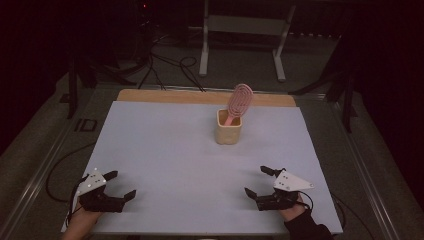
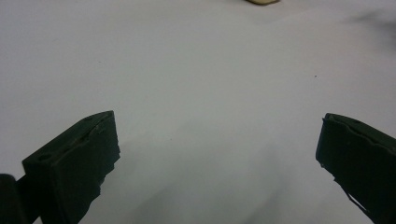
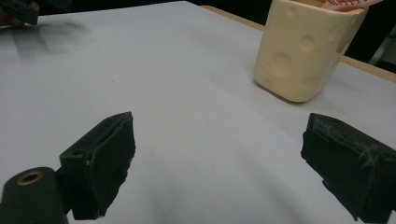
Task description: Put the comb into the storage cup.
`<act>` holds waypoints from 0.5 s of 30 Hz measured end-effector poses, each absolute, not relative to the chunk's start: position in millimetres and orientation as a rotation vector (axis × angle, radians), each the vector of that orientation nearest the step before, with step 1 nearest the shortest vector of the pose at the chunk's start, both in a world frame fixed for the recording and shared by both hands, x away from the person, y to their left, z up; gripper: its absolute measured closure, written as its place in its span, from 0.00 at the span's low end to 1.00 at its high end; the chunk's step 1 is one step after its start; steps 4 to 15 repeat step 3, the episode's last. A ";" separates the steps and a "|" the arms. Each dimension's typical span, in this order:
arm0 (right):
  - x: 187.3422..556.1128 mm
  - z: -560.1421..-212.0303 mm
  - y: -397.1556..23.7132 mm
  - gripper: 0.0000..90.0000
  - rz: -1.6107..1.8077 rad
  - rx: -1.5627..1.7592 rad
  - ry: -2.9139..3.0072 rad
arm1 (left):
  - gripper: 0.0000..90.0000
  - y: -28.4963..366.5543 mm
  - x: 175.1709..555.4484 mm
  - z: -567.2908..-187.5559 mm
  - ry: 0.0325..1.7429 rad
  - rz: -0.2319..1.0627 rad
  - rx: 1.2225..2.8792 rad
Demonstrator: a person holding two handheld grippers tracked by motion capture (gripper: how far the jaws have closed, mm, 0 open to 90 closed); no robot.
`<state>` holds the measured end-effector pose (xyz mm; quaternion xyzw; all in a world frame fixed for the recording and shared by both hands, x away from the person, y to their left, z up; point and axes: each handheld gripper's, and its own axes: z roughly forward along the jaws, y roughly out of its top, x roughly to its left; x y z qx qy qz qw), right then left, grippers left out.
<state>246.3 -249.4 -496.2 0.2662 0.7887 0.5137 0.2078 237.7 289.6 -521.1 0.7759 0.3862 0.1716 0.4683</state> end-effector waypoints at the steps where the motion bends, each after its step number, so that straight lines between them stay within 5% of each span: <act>1: 246.1 -496.4 -249.1 0.10 1.427 0.739 2.198 | 0.00 289.6 237.7 -521.1 0.948 0.420 1.902; 15: 246.1 -496.0 -249.0 0.10 1.431 0.739 2.196 | 0.00 289.5 237.6 -520.8 0.946 0.419 1.897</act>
